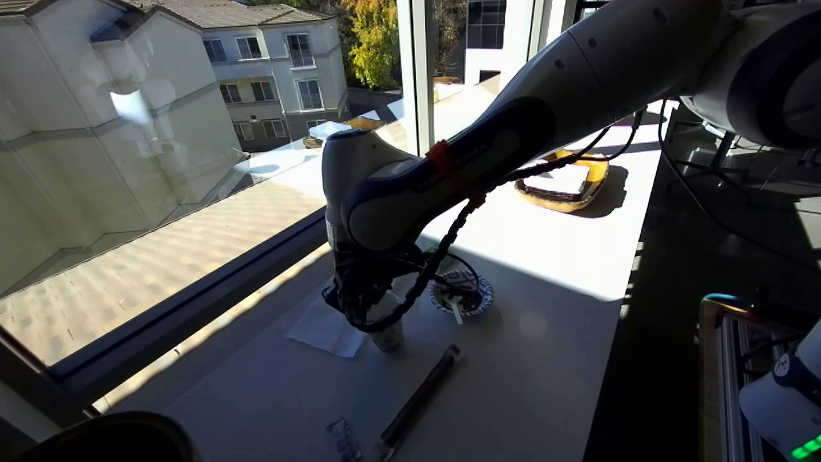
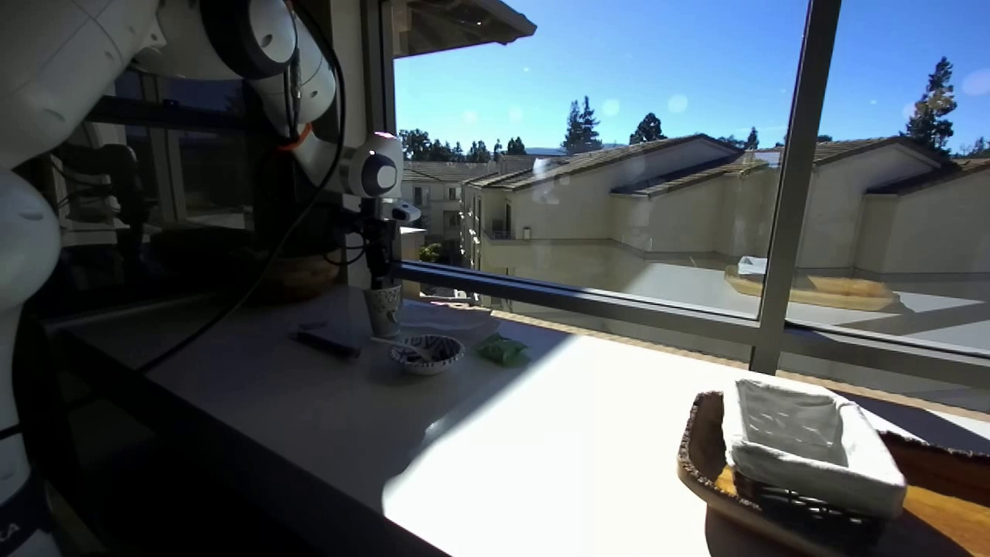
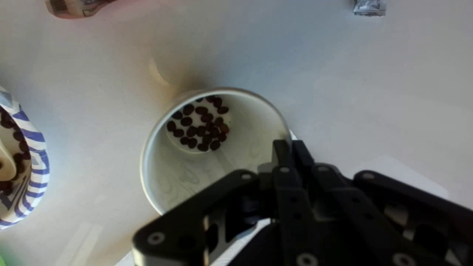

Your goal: Pour the contents from the cup into the bowl

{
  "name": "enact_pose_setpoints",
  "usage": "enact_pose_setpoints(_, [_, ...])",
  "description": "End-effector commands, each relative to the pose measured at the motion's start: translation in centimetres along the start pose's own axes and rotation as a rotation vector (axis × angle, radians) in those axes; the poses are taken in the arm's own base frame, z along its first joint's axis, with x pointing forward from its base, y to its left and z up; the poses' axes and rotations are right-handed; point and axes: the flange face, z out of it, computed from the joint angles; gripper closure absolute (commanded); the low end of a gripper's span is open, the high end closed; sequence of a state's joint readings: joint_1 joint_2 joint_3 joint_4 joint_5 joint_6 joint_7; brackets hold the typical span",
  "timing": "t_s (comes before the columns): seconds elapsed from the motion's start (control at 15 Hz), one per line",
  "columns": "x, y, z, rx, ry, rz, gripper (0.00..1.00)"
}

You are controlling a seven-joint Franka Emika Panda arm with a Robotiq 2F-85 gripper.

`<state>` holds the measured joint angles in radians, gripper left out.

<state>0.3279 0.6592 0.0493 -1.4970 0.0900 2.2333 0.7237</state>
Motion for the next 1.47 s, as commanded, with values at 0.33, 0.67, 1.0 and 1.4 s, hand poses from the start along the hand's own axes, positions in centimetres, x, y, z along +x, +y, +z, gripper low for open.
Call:
enact_pose_setpoints(0.33, [2.1,4.2,-7.2,0.087,0.04,0.113,0.99])
enact_pose_setpoints(0.67, [1.0,7.7,-11.2,0.326,0.053,0.203,0.99])
enact_pose_setpoints(1.0, [-1.7,13.0,-13.2,0.552,0.115,0.323,0.99])
enact_pose_setpoints(1.4, [-7.4,20.4,-13.4,0.673,0.177,0.454,0.99])
